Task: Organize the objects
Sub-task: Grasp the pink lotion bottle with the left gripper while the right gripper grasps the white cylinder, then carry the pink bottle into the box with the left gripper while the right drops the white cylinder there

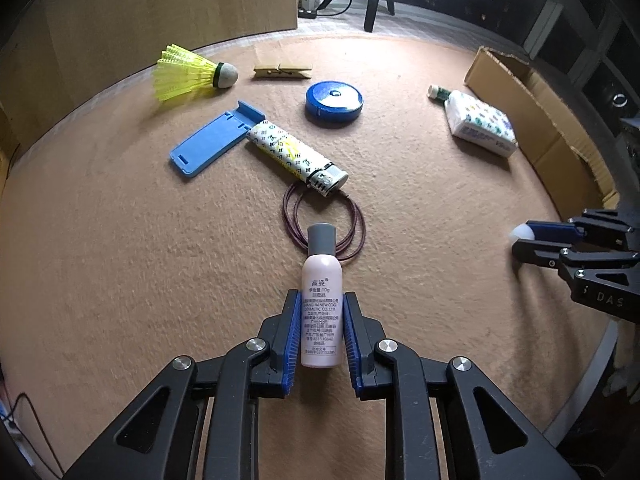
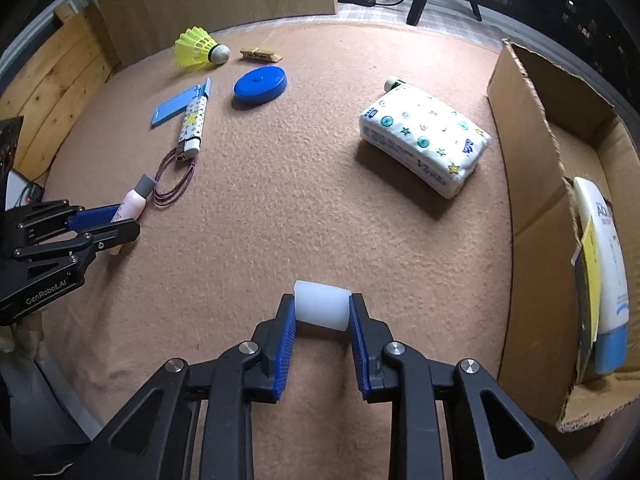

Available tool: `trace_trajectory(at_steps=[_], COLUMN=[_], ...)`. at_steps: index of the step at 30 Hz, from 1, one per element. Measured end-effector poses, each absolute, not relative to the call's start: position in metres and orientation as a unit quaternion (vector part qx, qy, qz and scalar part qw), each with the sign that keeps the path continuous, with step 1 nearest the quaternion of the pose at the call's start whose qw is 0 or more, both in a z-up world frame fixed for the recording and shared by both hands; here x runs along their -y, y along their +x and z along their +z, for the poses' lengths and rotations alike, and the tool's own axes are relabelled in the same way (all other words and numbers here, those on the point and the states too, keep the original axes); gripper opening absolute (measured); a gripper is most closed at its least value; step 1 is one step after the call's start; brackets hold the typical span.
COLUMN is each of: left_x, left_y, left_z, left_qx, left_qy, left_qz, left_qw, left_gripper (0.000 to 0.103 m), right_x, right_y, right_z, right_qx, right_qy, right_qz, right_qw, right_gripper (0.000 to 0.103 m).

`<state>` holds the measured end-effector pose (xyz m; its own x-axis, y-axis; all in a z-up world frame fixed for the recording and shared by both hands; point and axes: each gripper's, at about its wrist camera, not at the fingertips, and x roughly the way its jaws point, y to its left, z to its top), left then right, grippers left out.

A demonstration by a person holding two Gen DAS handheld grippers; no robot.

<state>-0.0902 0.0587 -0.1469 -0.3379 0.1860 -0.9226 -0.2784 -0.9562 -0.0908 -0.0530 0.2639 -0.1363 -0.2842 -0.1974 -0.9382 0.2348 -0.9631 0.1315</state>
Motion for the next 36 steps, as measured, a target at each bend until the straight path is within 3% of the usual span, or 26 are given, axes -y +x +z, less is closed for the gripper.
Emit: trace_trajectory(at_steps=[16,25,36], left_x=[-0.096,-0.161,-0.261], left_y=[-0.090,-0.112,-0.144], left_z=[-0.092,-0.068,-0.058], left_qx=[-0.020,-0.030,-0.039], left_qy=[-0.515,-0.490,-0.475], left_qz=[0.837,0.842,0.834], left_qw=[0.182,0.226,0.279], left_gripper=[0.022,0.022,0.022], right_x=[-0.302,-0.360,-0.436], right_y=[-0.051,-0.053,-0.065], right_z=[-0.075,-0.040,-0.045], right_qx=[0.028,0.050,0.076], right_qy=[0.521,0.484,0.481], right_qz=[-0.843,-0.869,-0.873], right_qw=[0.131,0.093,0.035], right_gripper=[0.023,0.023,0.023])
